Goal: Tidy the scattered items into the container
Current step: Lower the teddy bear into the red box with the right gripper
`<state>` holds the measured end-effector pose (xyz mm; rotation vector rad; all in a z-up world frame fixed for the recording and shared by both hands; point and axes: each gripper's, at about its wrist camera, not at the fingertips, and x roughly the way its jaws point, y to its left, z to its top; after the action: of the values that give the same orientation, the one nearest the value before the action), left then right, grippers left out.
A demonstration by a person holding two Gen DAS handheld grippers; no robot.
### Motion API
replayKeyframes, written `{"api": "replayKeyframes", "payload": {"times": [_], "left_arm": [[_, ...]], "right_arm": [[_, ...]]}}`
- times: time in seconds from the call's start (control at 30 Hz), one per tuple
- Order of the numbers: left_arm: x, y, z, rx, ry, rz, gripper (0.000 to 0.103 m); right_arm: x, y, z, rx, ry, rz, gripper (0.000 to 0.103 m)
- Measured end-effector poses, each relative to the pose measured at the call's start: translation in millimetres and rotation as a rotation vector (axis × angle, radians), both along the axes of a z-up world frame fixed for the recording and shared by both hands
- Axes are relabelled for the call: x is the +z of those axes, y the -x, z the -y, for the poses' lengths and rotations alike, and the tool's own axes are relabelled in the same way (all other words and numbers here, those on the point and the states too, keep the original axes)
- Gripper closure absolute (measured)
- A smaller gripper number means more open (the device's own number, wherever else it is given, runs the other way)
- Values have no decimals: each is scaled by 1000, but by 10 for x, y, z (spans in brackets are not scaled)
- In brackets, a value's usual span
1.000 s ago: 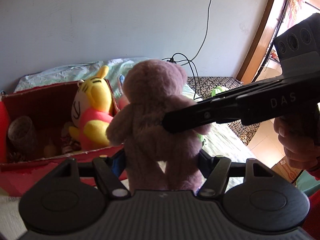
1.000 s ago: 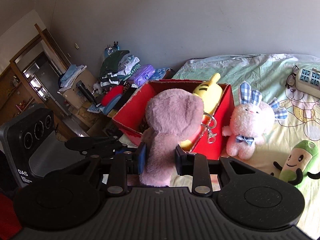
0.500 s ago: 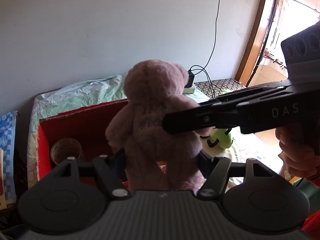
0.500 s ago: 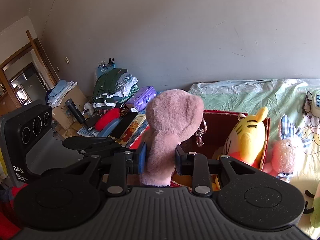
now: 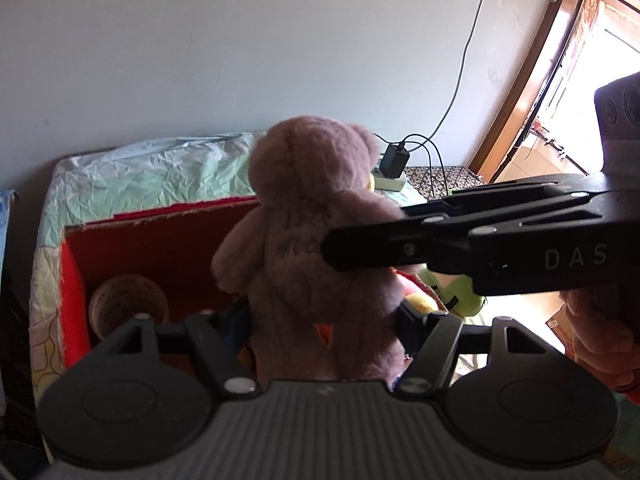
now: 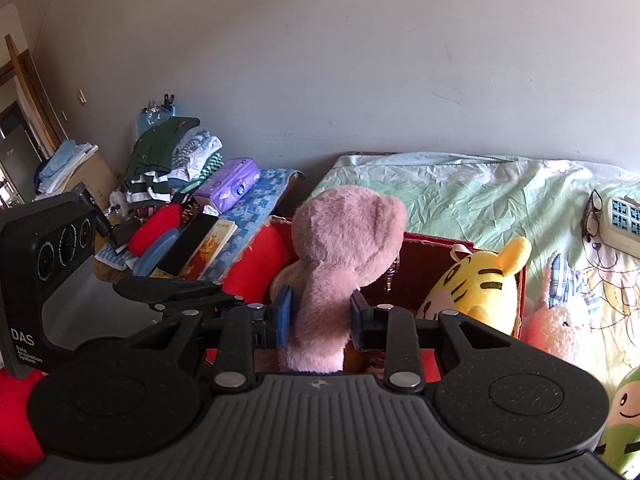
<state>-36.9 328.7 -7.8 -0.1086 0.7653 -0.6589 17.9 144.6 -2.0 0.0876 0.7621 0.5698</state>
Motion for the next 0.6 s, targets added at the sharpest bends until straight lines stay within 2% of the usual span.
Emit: {"api": "replayKeyframes", "payload": {"times": [0.1,0.27,0.4,0.6], "left_arm": [[-89,-90,-20,5,23,-37,33],[-134,-149,-32,25,17,-49,33],[-118,-175,-117,68,8,-48,33],[-149,-172,-250,170,-129,-47,33]], "right_arm": [[-47,-73,-18,-3,6,-22,72],[-91,-140,-99,-9,30,-17,72],[-113,-231,-168,13,-18,-30,72],[-294,-352,-485,82,-35,-56,72]]}}
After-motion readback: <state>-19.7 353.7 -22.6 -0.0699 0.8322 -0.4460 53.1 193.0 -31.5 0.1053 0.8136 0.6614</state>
